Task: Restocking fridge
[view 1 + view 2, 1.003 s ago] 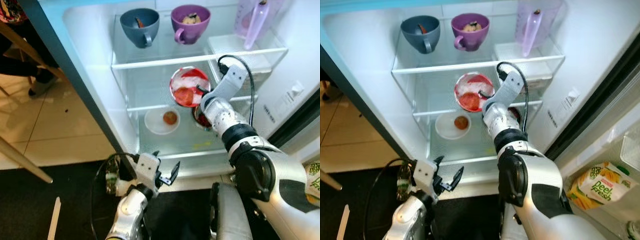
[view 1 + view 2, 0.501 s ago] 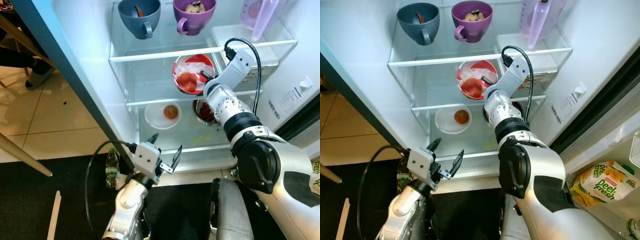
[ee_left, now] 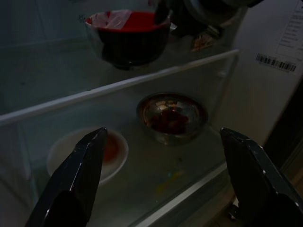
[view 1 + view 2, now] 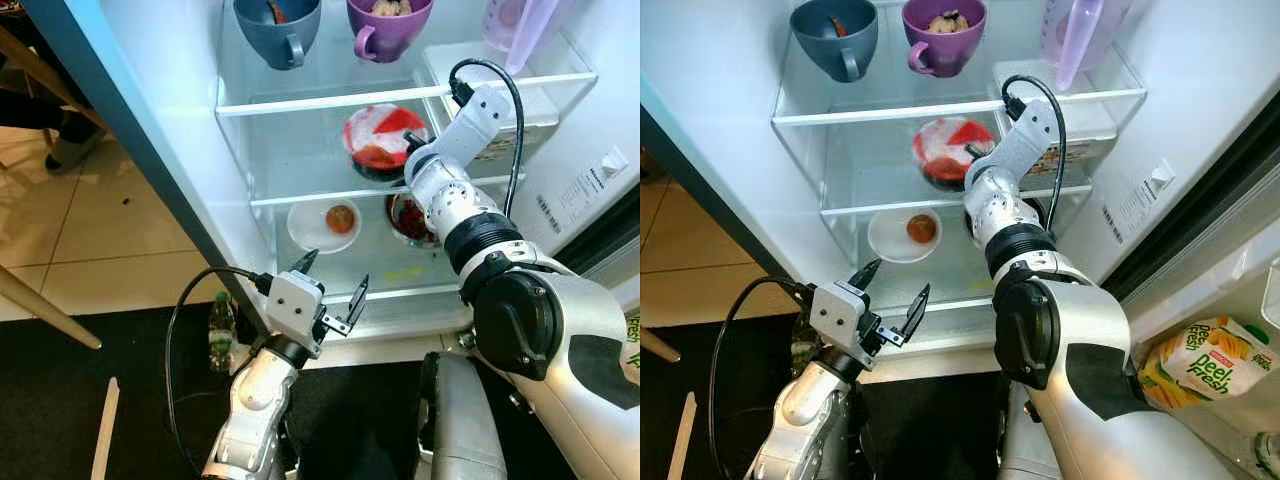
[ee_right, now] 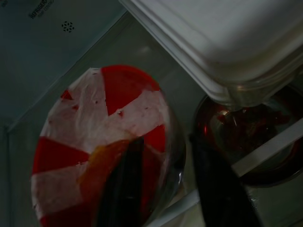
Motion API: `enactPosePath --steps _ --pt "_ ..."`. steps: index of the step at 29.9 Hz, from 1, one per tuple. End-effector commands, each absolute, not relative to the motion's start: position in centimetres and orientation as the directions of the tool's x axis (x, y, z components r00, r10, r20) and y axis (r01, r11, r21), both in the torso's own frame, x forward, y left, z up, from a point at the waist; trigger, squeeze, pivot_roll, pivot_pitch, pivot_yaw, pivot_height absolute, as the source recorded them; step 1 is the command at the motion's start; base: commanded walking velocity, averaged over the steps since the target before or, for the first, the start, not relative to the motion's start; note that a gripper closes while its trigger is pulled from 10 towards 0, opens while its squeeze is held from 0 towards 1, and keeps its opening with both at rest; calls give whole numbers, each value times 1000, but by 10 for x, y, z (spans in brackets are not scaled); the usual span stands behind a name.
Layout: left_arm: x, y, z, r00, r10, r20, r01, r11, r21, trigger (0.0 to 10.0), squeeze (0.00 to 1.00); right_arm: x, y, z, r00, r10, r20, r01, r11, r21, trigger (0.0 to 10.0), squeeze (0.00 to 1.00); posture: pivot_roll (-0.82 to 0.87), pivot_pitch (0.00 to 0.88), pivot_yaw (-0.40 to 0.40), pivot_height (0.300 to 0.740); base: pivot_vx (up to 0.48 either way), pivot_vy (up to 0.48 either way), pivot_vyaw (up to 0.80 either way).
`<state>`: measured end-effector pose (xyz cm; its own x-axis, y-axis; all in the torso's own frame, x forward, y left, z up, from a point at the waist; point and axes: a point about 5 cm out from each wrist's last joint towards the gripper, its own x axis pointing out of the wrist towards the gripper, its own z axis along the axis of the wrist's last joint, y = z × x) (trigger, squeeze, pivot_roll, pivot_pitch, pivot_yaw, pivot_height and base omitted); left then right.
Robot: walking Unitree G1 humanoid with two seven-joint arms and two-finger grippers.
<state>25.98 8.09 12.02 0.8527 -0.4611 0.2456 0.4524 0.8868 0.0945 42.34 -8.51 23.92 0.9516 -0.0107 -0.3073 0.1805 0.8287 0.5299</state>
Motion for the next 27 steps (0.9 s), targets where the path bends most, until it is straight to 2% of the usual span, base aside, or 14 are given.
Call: enactPosePath --steps 1,3,4,5,6,7,8,10,16,27 --pt "257 75 116 853 -470 224 465 882 78 10000 0 425 -81 252 961 -16 -276 167 830 532 10000 1000 91 334 26 555 0 0 0" --pt "258 75 116 852 -474 221 468 880 79 10000 0 425 -82 256 967 -6 -255 150 822 550 10000 1000 89 329 27 555 0 0 0" --pt "260 75 116 851 -475 221 470 879 81 10000 0 426 -82 260 972 10 -234 130 806 578 10000 765 85 322 28 555 0 0 0" --pt "260 75 116 851 -475 221 470 879 81 10000 0 426 -82 260 972 10 -234 130 806 578 10000 765 85 322 28 555 0 0 0" --pt "262 75 117 850 -477 222 471 878 84 10000 0 427 -83 263 975 16 -221 120 800 588 10000 333 78 308 28 555 0 0 0" --pt "263 75 118 850 -478 223 471 878 85 10000 0 427 -84 264 976 19 -217 116 799 590 10000 333 78 308 28 555 0 0 0" --pt "265 74 118 848 -480 224 474 877 86 10000 0 427 -85 266 979 21 -204 107 797 594 10000 35 72 295 26 555 0 0 0" --pt "266 74 118 847 -482 225 475 876 86 10000 0 427 -86 267 980 22 -198 103 796 596 10000 0 65 283 25 555 0 0 0" --pt "271 68 117 840 -494 223 489 868 84 10000 0 428 -90 262 983 37 -178 79 794 603 10000 0 33 232 17 555 0 0 0" --pt "279 55 109 816 -538 212 532 842 89 10000 0 426 -120 234 977 -3 -215 128 812 570 10000 0 -24 148 -2 555 0 0 0"
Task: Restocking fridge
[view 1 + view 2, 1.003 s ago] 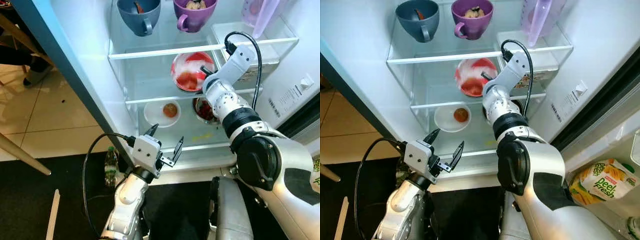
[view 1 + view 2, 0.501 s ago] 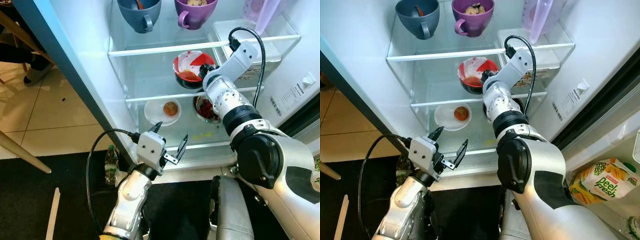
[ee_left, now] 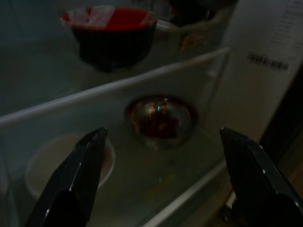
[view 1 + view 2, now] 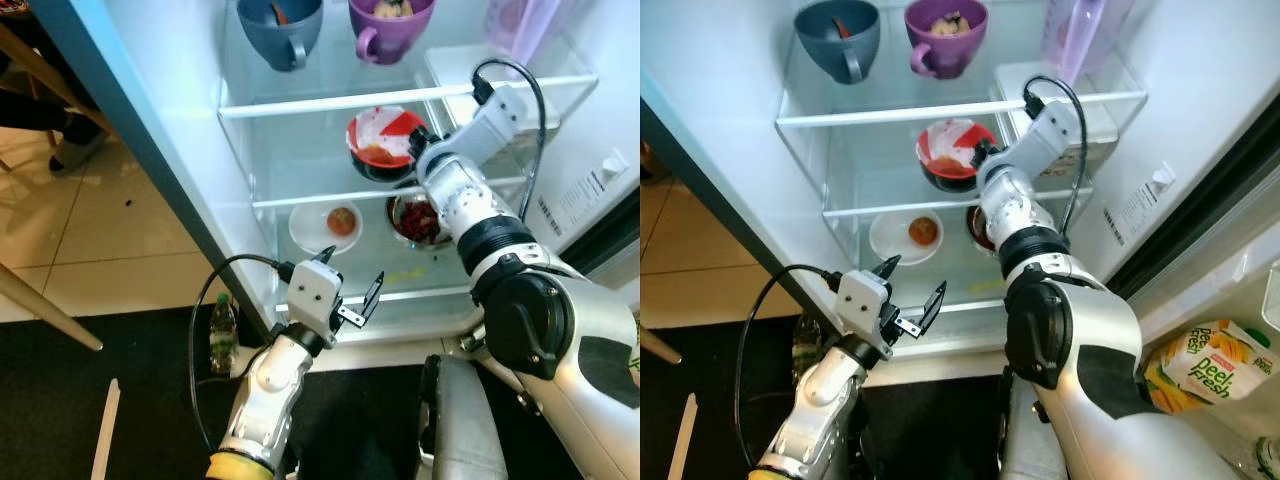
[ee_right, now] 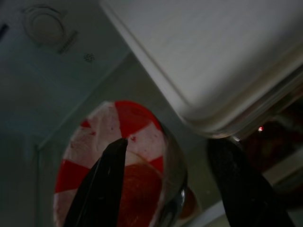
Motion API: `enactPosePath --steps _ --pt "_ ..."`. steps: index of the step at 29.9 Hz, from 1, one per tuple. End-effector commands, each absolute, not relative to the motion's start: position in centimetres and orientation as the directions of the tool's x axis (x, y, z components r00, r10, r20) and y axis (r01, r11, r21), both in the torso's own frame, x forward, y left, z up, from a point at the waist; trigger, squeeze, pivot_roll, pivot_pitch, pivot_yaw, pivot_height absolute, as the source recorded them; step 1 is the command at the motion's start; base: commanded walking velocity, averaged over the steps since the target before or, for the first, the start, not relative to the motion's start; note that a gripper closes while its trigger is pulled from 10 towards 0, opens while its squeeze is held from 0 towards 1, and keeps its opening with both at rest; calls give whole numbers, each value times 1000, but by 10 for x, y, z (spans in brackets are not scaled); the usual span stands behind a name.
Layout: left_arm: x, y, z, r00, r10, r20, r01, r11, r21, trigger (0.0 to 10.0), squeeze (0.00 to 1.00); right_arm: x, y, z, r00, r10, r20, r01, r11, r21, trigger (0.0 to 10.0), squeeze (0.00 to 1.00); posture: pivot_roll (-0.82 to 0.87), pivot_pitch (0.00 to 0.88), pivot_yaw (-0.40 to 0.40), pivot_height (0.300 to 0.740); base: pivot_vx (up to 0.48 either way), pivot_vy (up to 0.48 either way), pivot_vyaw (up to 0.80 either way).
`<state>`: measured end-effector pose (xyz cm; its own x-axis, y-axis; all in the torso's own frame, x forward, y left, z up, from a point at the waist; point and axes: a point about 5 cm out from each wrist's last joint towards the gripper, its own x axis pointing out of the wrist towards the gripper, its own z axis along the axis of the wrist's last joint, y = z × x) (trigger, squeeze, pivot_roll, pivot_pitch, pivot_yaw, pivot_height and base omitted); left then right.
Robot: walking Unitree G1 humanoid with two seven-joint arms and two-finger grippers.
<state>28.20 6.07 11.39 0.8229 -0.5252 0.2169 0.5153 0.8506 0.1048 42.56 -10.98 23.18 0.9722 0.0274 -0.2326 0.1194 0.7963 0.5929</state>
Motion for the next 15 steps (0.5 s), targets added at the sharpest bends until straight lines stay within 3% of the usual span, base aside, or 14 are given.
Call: enactPosePath --steps 1,12,15 --pt "282 52 109 810 -546 213 540 837 94 10000 0 425 -130 224 973 -14 -231 143 824 548 10000 0 -33 133 -5 555 0 0 0" --pt "293 53 109 812 -542 217 535 840 94 10000 0 413 -145 179 964 53 -259 97 842 531 10000 0 -50 84 -13 555 0 0 0" --pt "296 57 103 818 -536 208 529 843 94 10000 0 399 -162 148 985 -33 -171 93 931 353 10000 0 -50 68 -19 555 0 0 0"
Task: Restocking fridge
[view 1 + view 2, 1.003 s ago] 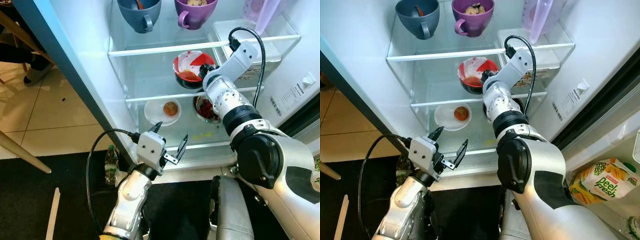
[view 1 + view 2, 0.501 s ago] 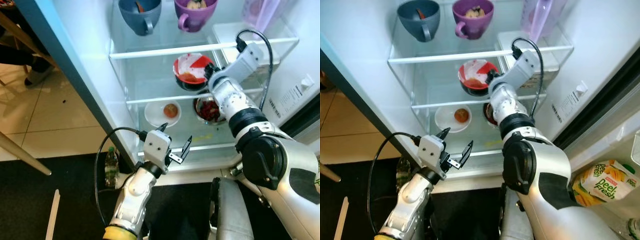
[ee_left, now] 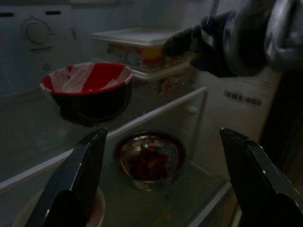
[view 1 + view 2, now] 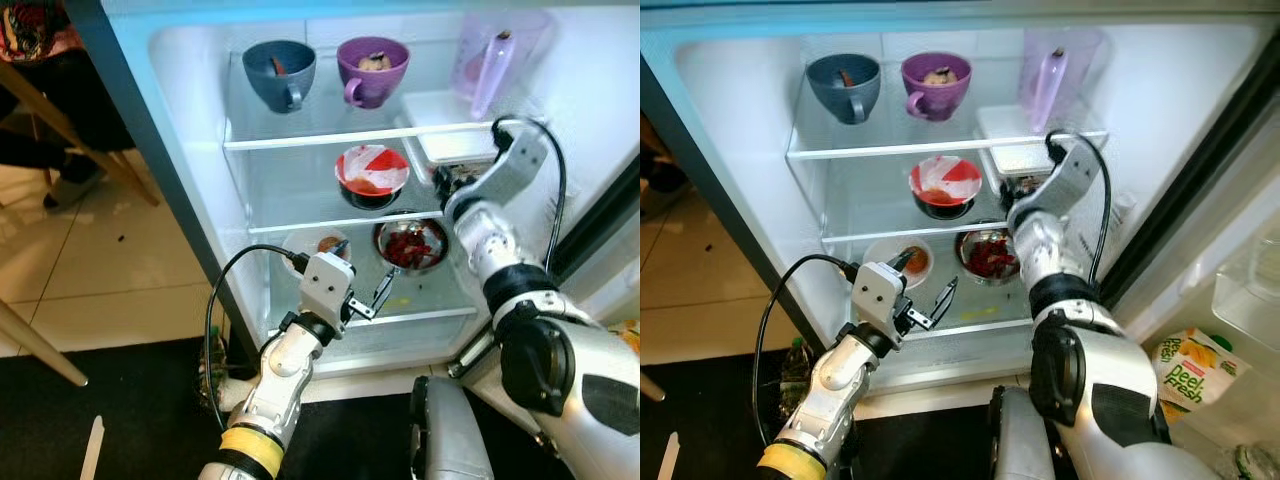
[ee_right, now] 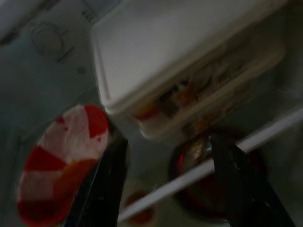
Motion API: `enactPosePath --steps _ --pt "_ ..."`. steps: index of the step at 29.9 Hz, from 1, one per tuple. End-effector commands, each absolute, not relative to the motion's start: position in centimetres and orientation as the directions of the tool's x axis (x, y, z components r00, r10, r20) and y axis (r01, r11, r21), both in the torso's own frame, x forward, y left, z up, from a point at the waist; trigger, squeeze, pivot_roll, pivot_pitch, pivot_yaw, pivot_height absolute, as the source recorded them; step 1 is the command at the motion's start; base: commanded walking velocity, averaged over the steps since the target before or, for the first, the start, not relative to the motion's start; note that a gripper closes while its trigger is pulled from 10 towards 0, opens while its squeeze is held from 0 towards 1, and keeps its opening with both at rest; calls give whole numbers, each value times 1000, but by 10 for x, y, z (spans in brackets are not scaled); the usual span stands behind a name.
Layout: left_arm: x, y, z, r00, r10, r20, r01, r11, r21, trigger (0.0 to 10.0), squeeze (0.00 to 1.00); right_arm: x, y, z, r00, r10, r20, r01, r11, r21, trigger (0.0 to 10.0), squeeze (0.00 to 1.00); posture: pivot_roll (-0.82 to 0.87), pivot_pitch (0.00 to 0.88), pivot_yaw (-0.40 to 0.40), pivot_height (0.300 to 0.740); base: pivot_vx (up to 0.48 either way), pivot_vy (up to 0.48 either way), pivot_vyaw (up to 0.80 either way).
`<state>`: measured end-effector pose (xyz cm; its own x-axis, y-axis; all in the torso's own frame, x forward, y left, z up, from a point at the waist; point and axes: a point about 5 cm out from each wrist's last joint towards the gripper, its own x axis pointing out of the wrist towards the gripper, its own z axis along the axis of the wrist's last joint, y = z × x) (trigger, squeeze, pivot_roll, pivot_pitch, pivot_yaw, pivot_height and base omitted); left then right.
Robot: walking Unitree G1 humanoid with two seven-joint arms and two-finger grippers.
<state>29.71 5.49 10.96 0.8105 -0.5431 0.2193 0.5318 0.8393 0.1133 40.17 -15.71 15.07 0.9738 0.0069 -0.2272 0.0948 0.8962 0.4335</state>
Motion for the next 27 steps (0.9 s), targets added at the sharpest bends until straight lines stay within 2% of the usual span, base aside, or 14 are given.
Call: enactPosePath --steps 1,3,5,6,8,11,16,19,21,22,27 --pt "298 58 101 823 -531 199 525 846 89 10000 0 393 -168 137 984 -65 -164 110 952 285 10000 0 -52 58 -23 555 0 0 0" --pt "300 62 95 835 -521 176 514 854 87 10000 0 379 -178 108 968 -56 -243 116 964 241 10000 0 -53 55 -29 555 0 0 0" --pt "301 64 92 840 -517 164 509 856 89 10000 0 372 -181 95 957 -15 -290 92 963 254 10000 0 -53 52 -30 555 0 0 0" --pt "301 68 84 854 -503 133 495 864 87 10000 0 357 -190 72 941 49 -335 54 955 291 10000 0 -53 44 -36 555 0 0 0" --pt "301 69 82 858 -499 123 492 867 85 10000 0 353 -192 66 938 59 -341 46 955 294 10000 0 -53 44 -36 555 0 0 0" --pt "297 82 57 893 -450 17 449 892 41 10000 0 324 -203 30 893 81 -443 54 958 283 10000 0 -52 30 -42 555 0 0 0" --pt "291 89 39 899 -434 -60 436 900 20 10000 0 308 -203 14 873 120 -473 32 953 301 10000 0 -50 19 -39 555 0 0 0" --pt "272 101 5 883 -414 -222 422 907 -13 10000 0 286 -199 -8 832 181 -525 -2 946 323 10000 0 -48 5 -32 570 0 0 0" --pt "269 104 -1 877 -407 -254 416 909 -19 10000 0 282 -198 -12 823 189 -536 -1 943 332 10000 0 -49 0 -31 575 0 0 0" --pt "258 110 -15 859 -392 -329 407 913 -27 10000 0 270 -200 -22 794 185 -580 16 946 323 10000 0 -44 0 -29 585 0 0 0" --pt "242 119 -31 832 -365 -418 386 922 -38 10000 0 254 -203 -35 750 179 -636 25 954 298 10000 0 -42 0 -27 600 0 0 0"
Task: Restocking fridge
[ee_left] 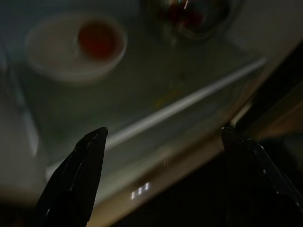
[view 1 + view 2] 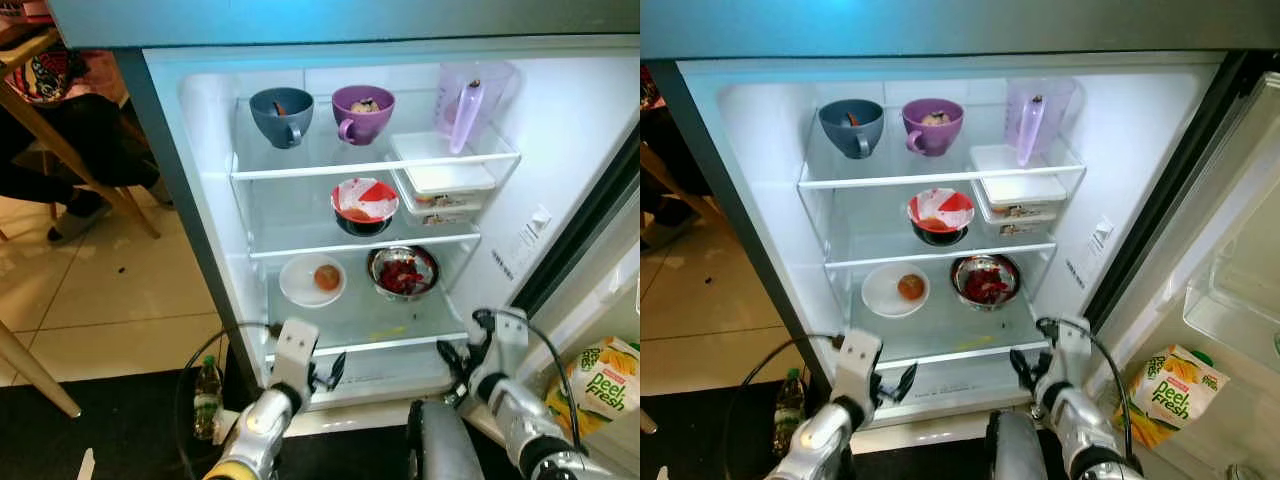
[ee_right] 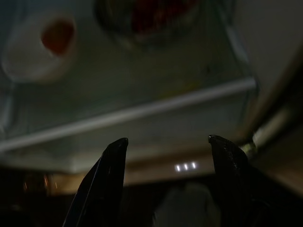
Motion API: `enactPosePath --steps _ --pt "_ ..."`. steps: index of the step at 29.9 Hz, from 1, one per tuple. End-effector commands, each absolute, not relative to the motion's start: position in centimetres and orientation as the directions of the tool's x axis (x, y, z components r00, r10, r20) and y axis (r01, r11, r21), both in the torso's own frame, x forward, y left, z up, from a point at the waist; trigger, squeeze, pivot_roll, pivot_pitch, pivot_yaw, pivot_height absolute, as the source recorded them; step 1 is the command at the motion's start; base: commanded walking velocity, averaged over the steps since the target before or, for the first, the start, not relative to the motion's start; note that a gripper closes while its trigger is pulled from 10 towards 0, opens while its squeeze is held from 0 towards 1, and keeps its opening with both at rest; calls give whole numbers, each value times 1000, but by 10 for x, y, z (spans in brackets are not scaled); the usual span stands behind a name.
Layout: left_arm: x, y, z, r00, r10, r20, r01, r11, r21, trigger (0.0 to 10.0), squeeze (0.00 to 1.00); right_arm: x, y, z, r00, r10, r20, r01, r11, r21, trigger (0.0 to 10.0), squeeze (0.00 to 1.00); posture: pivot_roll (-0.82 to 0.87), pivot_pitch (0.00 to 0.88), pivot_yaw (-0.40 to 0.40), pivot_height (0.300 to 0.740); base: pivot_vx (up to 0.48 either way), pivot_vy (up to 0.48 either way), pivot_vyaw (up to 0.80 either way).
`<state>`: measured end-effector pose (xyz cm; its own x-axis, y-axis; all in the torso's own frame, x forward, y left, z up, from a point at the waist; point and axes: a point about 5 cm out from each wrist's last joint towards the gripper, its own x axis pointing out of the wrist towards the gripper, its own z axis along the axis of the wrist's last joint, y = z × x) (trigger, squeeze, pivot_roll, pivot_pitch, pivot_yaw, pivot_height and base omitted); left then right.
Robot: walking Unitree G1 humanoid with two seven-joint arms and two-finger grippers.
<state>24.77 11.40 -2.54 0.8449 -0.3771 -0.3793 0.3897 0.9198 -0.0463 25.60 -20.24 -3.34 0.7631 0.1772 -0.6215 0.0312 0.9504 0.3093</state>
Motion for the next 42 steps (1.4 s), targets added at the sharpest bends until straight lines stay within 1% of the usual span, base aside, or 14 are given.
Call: enactPosePath --steps 1,4,11,14,16,18,20,27,28,31,33,35,38,42 --pt "242 119 -31 832 -365 -418 386 922 -38 10000 0 254 -203 -35 750 179 -636 25 954 298 10000 0 -42 0 -27 600 0 0 0" --pt "230 127 -43 811 -334 -480 352 934 -55 10000 0 243 -204 -43 727 188 -660 30 952 305 10000 0 -46 0 -24 615 0 0 0" --pt "225 133 -49 795 -315 -519 328 942 -70 10000 0 244 -200 -42 738 235 -632 5 935 354 10000 0 -49 0 -21 645 0 0 0" --pt "224 133 -50 786 -319 -530 330 941 -77 10000 0 243 -200 -42 732 241 -637 -10 939 344 10000 0 -50 0 -20 655 0 0 0" --pt "220 132 -54 762 -327 -558 337 937 -89 10000 0 241 -201 -44 721 238 -651 -19 945 325 10000 0 -50 0 -20 665 0 0 0" --pt "220 132 -54 762 -327 -558 337 937 -89 10000 0 241 -201 -44 721 238 -651 -19 945 325 10000 0 -50 0 -20 665 0 0 0" --pt "203 137 -67 710 -312 -631 329 940 -94 10000 0 234 -209 -48 712 201 -673 31 948 316 10000 0 -50 0 -18 680 0 0 0" --pt "177 150 -83 644 -251 -723 259 960 -103 10000 0 224 -221 -52 707 153 -690 94 947 306 10000 0 -51 0 -17 710 0 0 0" --pt "177 150 -83 644 -251 -723 259 960 -103 10000 0 224 -221 -52 707 153 -690 94 947 306 10000 0 -51 0 -17 710 0 0 0" --pt "167 158 -88 617 -208 -759 204 974 -101 10000 0 221 -228 -53 707 94 -701 182 933 309 10000 0 -53 0 -16 710 0 0 0" --pt "162 163 -91 603 -188 -775 178 979 -99 10000 0 218 -230 -54 701 77 -709 209 929 306 10000 0 -53 0 -15 710 0 0 0" --pt "160 164 -92 598 -183 -780 169 980 -100 10000 0 217 -231 -55 697 73 -714 212 929 302 10000 0 -53 0 -15 710 0 0 0" --pt "154 168 -94 583 -167 -795 145 984 -100 10000 0 214 -229 -57 698 108 -708 205 917 342 10000 0 -51 0 -15 710 0 0 0" --pt "145 173 -98 553 -151 -819 124 987 -99 10000 0 208 -225 -61 686 152 -711 182 911 371 10000 0 -54 0 -12 725 0 0 0"
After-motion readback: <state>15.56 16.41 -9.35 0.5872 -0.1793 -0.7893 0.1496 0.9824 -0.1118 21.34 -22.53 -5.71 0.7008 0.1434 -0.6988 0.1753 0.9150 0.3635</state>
